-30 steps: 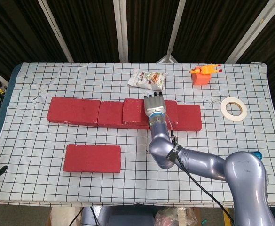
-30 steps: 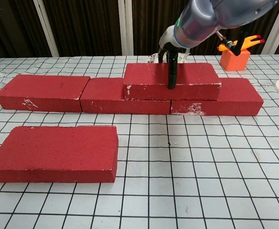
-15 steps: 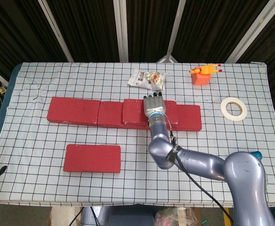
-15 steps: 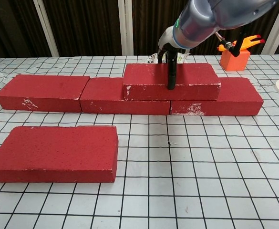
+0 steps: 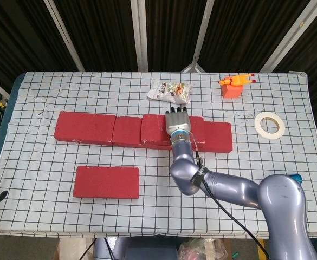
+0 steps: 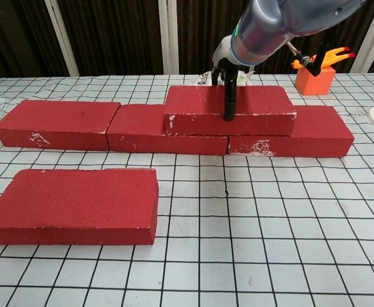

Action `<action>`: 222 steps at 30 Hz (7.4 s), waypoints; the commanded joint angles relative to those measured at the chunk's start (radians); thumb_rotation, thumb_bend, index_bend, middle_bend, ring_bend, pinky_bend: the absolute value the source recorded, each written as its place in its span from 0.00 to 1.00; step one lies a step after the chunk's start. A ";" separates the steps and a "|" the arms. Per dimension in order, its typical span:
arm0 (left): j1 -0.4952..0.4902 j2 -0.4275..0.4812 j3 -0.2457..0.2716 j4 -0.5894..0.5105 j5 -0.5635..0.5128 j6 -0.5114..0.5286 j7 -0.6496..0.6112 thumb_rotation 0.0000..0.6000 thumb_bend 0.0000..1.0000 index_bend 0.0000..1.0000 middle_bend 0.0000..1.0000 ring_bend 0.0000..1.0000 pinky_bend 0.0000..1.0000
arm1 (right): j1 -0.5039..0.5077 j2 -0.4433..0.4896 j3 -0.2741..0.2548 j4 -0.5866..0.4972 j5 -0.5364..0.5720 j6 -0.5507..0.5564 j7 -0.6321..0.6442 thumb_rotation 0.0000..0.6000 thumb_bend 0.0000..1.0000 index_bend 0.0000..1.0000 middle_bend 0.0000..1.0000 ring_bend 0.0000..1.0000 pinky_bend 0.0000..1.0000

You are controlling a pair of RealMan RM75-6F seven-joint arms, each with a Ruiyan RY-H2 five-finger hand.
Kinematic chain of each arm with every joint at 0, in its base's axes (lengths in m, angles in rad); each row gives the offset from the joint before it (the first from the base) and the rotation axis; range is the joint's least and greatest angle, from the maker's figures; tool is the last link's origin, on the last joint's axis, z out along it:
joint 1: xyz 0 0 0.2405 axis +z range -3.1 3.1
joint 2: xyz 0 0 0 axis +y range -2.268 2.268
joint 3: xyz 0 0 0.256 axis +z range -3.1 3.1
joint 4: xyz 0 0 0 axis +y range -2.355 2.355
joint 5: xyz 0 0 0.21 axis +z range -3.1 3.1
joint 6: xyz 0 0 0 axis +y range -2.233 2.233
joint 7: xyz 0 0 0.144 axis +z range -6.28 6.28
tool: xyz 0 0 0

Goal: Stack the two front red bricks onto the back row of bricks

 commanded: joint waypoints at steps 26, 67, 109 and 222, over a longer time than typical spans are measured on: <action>0.003 -0.002 0.000 0.001 -0.008 0.004 0.007 1.00 0.00 0.07 0.00 0.00 0.00 | -0.009 0.008 0.038 -0.029 0.004 0.027 -0.017 1.00 0.18 0.05 0.00 0.00 0.00; -0.002 -0.037 0.062 0.038 0.183 0.015 -0.038 1.00 0.00 0.00 0.00 0.00 0.00 | -0.988 0.780 -0.271 -0.928 -1.308 0.271 0.887 1.00 0.18 0.05 0.00 0.00 0.00; -0.301 -0.133 -0.021 -0.389 -0.261 -0.339 0.552 1.00 0.00 0.00 0.00 0.00 0.00 | -1.395 0.557 -0.482 -0.667 -1.833 0.557 1.203 1.00 0.18 0.05 0.00 0.00 0.00; -0.856 -0.141 0.002 -0.385 -0.860 -0.289 0.592 1.00 0.00 0.22 0.17 0.08 0.12 | -1.410 0.557 -0.424 -0.705 -1.743 0.459 1.122 1.00 0.18 0.05 0.00 0.00 0.00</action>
